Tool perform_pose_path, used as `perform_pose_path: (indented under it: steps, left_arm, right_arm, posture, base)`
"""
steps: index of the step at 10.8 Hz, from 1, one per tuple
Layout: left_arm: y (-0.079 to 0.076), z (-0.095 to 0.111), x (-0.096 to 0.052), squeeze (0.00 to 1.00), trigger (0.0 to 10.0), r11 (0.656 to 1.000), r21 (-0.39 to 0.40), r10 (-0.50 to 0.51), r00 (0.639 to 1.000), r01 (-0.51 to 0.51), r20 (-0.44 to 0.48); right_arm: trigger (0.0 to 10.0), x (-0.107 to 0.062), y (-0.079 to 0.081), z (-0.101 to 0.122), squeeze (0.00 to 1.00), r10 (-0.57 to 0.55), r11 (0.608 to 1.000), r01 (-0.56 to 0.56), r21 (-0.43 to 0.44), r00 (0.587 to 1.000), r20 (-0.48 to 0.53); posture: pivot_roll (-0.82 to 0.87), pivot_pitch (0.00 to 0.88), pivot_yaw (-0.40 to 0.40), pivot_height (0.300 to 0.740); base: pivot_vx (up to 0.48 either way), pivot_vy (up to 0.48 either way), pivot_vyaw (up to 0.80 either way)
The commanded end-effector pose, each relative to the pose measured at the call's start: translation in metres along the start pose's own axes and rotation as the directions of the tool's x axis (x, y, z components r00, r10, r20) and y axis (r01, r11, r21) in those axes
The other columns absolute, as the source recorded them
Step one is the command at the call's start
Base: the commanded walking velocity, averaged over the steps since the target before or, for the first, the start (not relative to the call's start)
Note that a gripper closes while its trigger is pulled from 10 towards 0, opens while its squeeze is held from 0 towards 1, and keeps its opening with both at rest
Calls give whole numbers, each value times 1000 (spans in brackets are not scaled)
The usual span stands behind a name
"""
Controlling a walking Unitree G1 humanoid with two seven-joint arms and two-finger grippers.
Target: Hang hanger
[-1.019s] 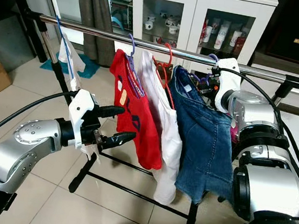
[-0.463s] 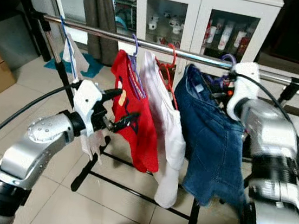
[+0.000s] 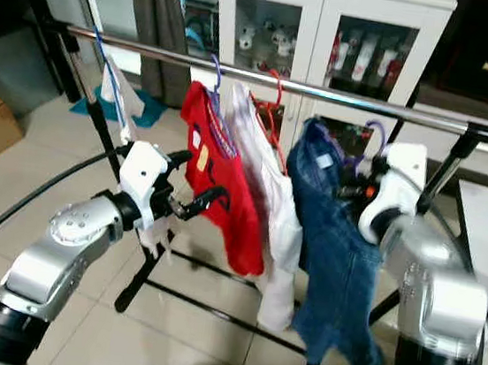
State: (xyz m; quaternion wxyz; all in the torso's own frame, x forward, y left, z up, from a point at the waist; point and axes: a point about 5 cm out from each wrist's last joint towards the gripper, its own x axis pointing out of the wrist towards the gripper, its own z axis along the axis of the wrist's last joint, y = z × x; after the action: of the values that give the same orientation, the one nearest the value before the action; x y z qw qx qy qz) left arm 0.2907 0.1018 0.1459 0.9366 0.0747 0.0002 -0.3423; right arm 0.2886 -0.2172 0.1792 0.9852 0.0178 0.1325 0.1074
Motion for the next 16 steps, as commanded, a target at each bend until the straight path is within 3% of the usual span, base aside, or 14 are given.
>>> perform_pose_path:
  steps: [1, 3, 5, 7, 12, 13, 15, 16]
  left_arm:
    - [-1, -2, -3, 0, 10000, 1000, -4, 11, 1000, -11, -5]
    - [0, -7, -9, 0, 10000, 997, -46, 57, 998, -57, -4]
    - [2, -11, -13, 0, 10000, 996, -50, 73, 997, -73, -12]
    - [2, -14, -17, 0, 10000, 995, -56, 80, 997, -81, -18]
    - [2, -21, -22, 0, 10000, 996, -42, 80, 996, -82, -48]
    - [5, -21, -19, 0, 10000, 997, -9, 80, 995, -81, -66]
    - [13, -20, -9, 0, 10000, 996, -34, 80, 995, -82, -58]
    - [12, -13, -1, 0, 10000, 997, -75, 19, 999, -21, -30]
  right_arm:
    - [0, -7, 7, 5, 0, 15, 1000, -13, -25, 998, 55]
    - [0, -24, 22, -23, 0, -32, 999, 29, 41, 997, 76]
    - [0, -35, 33, -48, 0, -69, 997, 67, 22, 995, 73]
    - [0, -42, 33, -63, 0, -116, 993, 116, 10, 992, 39]
    - [0, -47, 42, -71, 0, -158, 987, 156, 34, 987, 39]
    - [0, -44, 41, -66, 0, -167, 986, 165, 26, 984, 55]
    - [0, -32, 39, -58, 0, -136, 990, 139, -18, 987, 88]
    - [0, -23, 45, -49, 0, -73, 993, 83, -81, 989, 127]
  posture:
    - [-91, 0, 74, 740]
    - [-87, 0, 65, 740]
    - [-92, 0, 64, 740]
    - [-98, 0, 62, 740]
    - [-117, 0, 72, 740]
    - [-113, 0, 65, 740]
    - [-110, 0, 69, 740]
    - [-107, 0, 80, 740]
  base:
    - [-289, 0, 0]
    - [-287, 0, 0]
    - [-270, 0, 0]
    - [-257, 0, 0]
    - [-49, 0, 0]
    - [0, 0, 0]
    - [0, 0, 0]
    - [0, 0, 0]
